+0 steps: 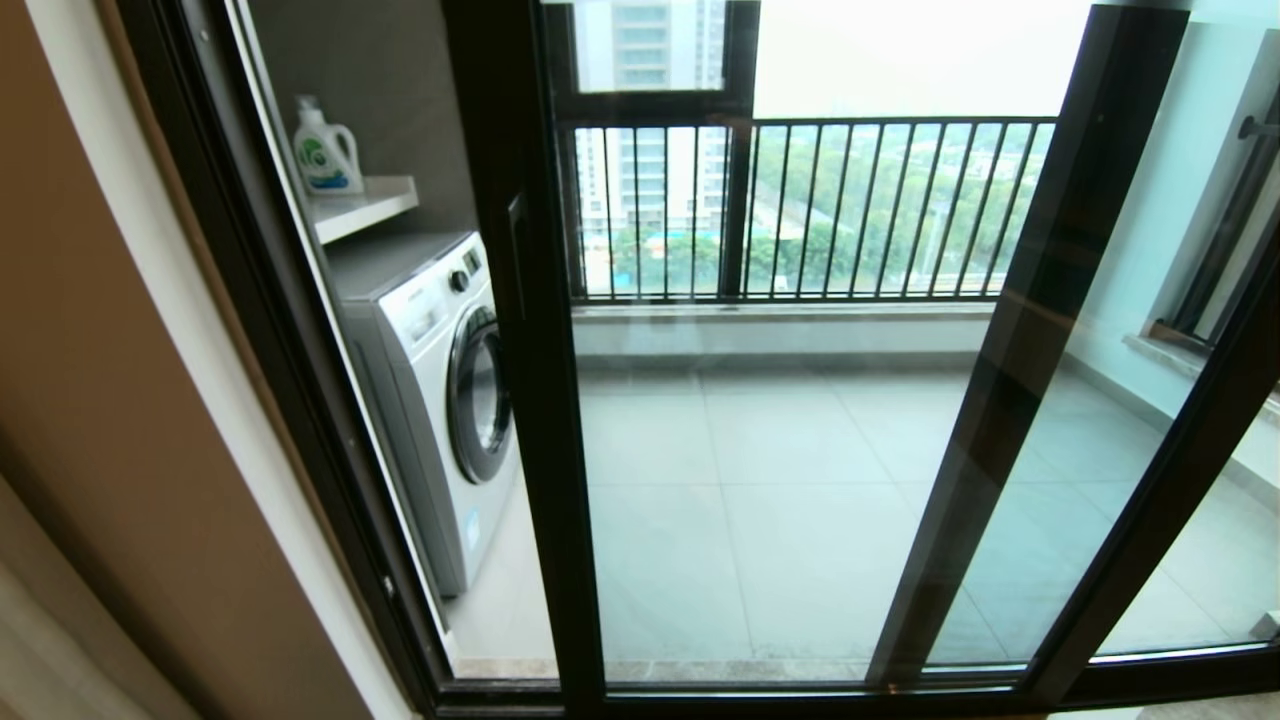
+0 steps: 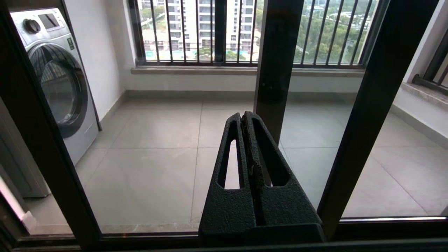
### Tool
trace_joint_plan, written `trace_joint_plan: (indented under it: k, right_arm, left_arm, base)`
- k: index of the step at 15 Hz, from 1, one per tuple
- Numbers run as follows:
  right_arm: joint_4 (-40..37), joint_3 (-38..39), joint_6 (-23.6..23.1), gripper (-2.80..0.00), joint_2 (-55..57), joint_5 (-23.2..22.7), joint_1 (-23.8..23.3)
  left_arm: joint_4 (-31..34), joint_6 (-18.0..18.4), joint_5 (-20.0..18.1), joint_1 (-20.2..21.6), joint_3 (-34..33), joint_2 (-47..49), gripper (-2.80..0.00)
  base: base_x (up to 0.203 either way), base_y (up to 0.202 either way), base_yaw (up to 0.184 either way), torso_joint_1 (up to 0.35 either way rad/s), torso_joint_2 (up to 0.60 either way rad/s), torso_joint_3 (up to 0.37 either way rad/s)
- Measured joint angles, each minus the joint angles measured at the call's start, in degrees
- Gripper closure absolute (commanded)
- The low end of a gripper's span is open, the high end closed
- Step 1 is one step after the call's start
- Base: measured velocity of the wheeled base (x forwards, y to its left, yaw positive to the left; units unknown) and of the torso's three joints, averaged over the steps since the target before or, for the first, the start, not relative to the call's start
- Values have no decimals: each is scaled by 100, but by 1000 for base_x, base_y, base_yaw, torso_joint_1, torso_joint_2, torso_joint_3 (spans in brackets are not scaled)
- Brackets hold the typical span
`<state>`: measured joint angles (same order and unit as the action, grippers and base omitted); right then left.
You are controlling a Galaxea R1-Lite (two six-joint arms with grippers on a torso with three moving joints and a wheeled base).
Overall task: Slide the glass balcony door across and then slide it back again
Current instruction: Close the slid door
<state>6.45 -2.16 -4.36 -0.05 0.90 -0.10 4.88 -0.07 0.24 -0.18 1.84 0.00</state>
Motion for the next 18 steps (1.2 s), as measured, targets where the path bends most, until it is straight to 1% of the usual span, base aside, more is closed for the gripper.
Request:
trace_joint_plan:
  k: [1,3,4,5,7,10,18]
  right_arm:
    - [65,106,-45,0,0,-47,0]
    - [-440,189,-120,0,-2,-285,0]
    - [-492,194,-261,0,-2,-354,7]
    - [-508,199,-275,0,-2,-357,7]
    - [-511,206,-30,0,-2,-337,10]
    - [-495,216,96,0,-2,-320,10]
    - [-494,216,108,0,-2,-315,5]
  left_arm:
    - [0,-1,-2,0,0,0,0]
    - [0,0,-2,0,0,0,0]
    - [-2,0,0,0,0,0,0]
    - [0,1,-1,-2,0,0,0]
    - [-2,0,0,-2,0,0,0]
    - [-2,1,-2,0,0,0,0]
    - [-2,10,-11,2,0,0,0]
  base:
    - [0,0,0,0,0,0]
    - [0,0,0,0,0,0]
    - [0,0,0,0,0,0]
    - [0,0,0,0,0,0]
    - [0,0,0,0,0,0]
    - [0,0,0,0,0,0]
    - [0,0,0,0,0,0]
